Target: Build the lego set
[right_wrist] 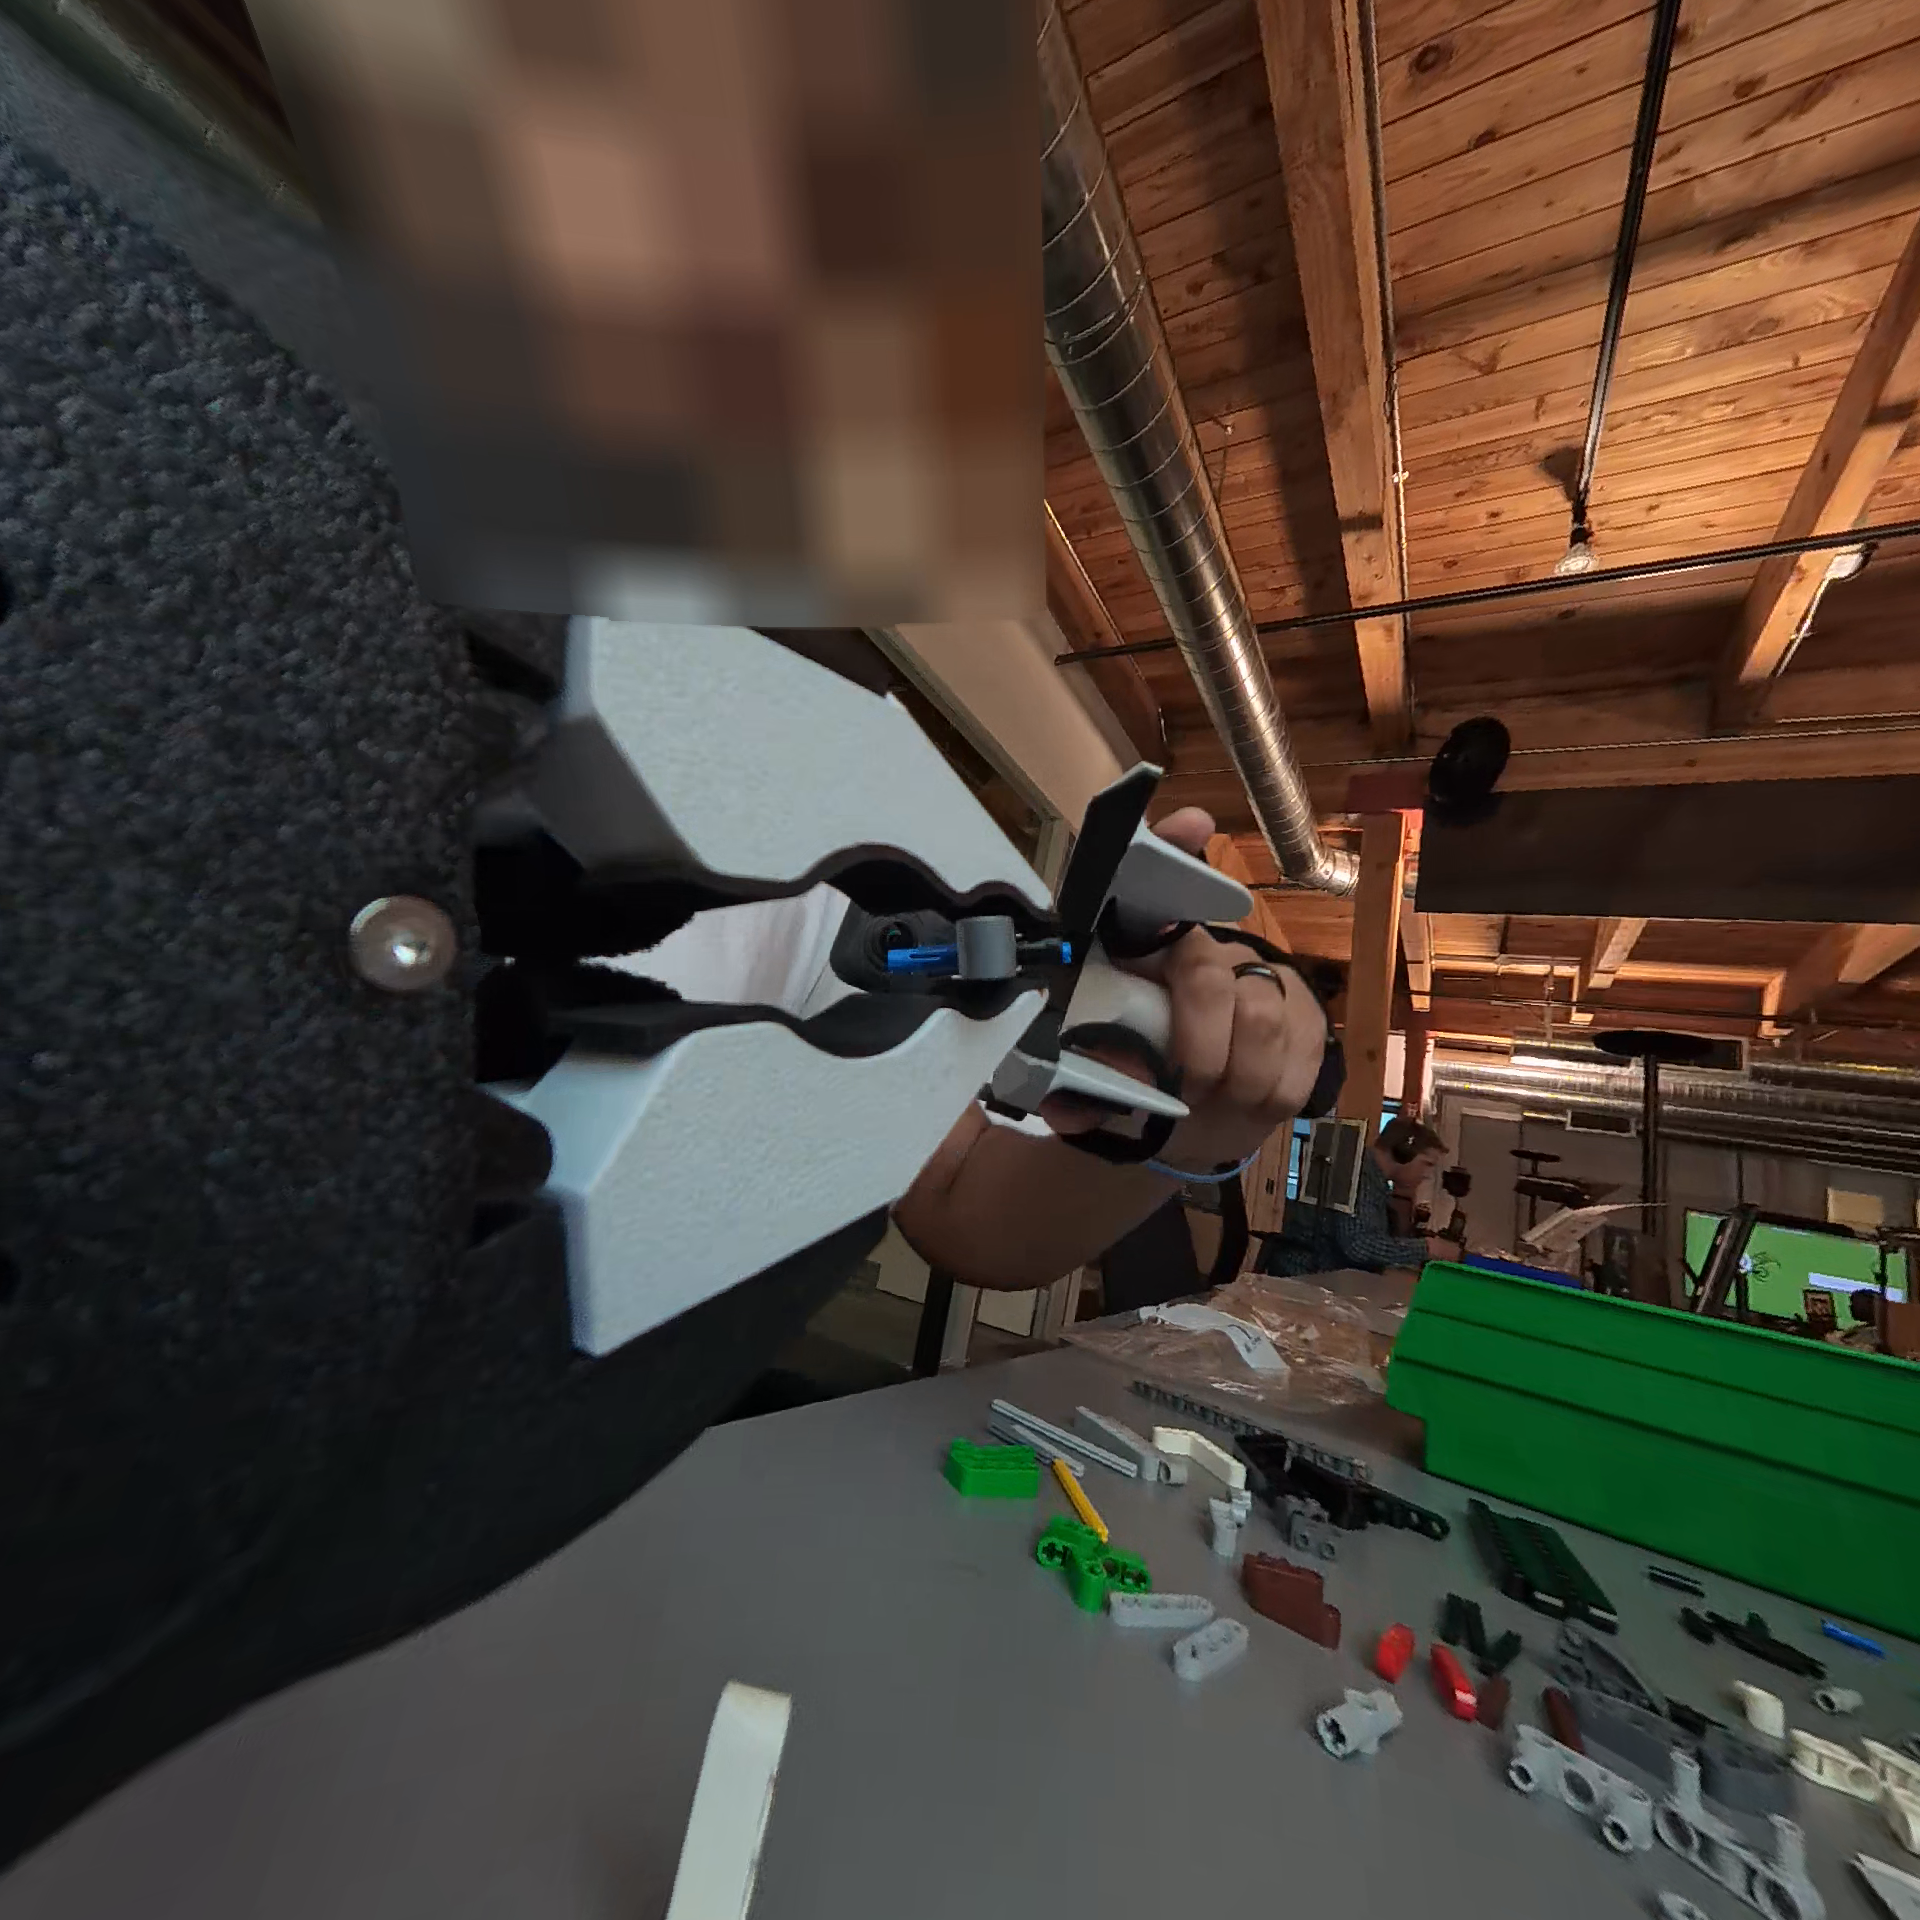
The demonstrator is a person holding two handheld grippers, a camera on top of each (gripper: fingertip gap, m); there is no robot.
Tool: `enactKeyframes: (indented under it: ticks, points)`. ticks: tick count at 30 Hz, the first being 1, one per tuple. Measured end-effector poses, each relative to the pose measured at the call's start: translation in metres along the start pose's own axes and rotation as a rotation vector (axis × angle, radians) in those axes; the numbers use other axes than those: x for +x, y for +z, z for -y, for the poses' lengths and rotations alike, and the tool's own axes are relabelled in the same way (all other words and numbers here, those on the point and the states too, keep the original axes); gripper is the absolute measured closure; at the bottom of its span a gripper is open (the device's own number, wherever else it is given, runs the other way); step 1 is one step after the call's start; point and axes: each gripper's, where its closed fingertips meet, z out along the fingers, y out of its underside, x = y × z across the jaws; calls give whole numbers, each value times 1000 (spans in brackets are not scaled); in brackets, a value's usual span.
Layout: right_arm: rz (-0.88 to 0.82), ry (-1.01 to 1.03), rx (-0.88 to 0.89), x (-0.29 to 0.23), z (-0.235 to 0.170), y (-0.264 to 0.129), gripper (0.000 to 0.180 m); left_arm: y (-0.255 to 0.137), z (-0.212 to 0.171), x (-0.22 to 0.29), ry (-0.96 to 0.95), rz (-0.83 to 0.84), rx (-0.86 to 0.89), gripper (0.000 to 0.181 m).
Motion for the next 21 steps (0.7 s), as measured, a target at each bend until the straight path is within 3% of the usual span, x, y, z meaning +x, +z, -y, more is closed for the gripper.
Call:
enactKeyframes:
  ticks: [4,8,11,13,21]
  points:
    - [-15,4,-26,7,0,-3,173,5,22,18,150,-124,116,114]
    - [-11,-10,-61,6,-5,-1,173,12,24,40,239,-226,126,126]
    - [-21,-28,-39,6,-1,-2,173,15,26,41,245,-215,137,148]
    - [-33,-35,-17,8,3,-6,173,18,27,38,238,-182,146,174]
    - [-107,-88,-27,11,4,-16,174,28,20,39,139,-97,93,169]
